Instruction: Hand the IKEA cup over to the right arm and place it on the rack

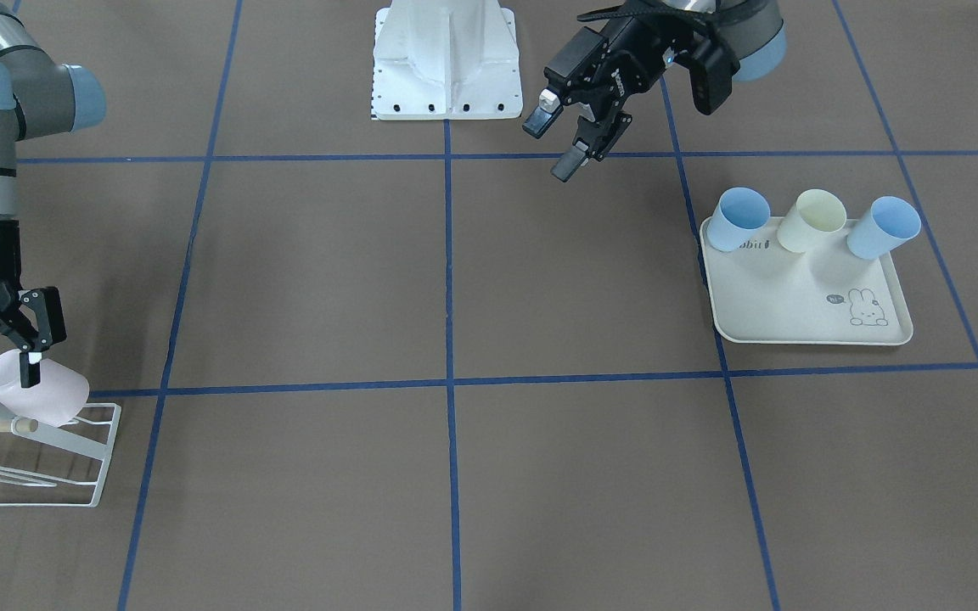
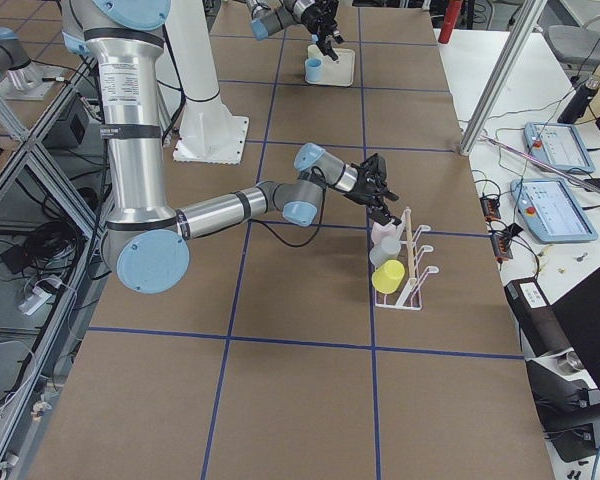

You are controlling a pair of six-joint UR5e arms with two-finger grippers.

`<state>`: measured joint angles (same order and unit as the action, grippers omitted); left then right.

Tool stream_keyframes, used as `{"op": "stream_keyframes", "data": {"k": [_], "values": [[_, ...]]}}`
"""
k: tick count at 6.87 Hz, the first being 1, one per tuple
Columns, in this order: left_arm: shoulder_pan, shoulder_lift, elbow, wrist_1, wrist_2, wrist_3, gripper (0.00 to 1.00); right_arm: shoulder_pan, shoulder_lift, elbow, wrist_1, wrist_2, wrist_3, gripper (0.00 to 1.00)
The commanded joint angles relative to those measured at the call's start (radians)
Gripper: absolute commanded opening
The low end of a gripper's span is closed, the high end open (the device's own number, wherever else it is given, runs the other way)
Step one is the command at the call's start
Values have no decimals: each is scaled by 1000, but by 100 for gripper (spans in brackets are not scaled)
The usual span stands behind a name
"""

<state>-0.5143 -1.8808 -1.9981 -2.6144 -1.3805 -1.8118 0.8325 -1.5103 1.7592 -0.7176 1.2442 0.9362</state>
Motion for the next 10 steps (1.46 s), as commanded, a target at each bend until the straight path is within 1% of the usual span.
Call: {"op": "stream_keyframes", "data": {"k": [1,2,3,4,5,6,7,8,9,10], "values": [[-87,47,-8,11,-118,67,100,11,-1,137,-110,122,0,100],[-158,78,-11,45,-202,147,100,13,4,202,-197,148,1,100],[-227,124,-28,98,-300,245,100,14,21,233,-229,212,10,100],[-318,173,-40,164,-421,375,100,25,41,236,-232,289,18,100],[-417,231,-41,201,-542,514,100,39,67,237,-229,372,59,100],[-485,308,-37,238,-624,684,100,54,100,238,-227,461,122,100],[-522,377,-37,291,-658,856,100,57,134,237,-226,507,192,100],[-553,425,-34,333,-708,984,100,54,178,229,-226,532,314,100],[-582,472,-31,402,-754,1132,100,53,192,226,-223,573,364,100],[-598,509,-25,489,-756,1316,100,45,193,223,-223,599,369,100]]}}
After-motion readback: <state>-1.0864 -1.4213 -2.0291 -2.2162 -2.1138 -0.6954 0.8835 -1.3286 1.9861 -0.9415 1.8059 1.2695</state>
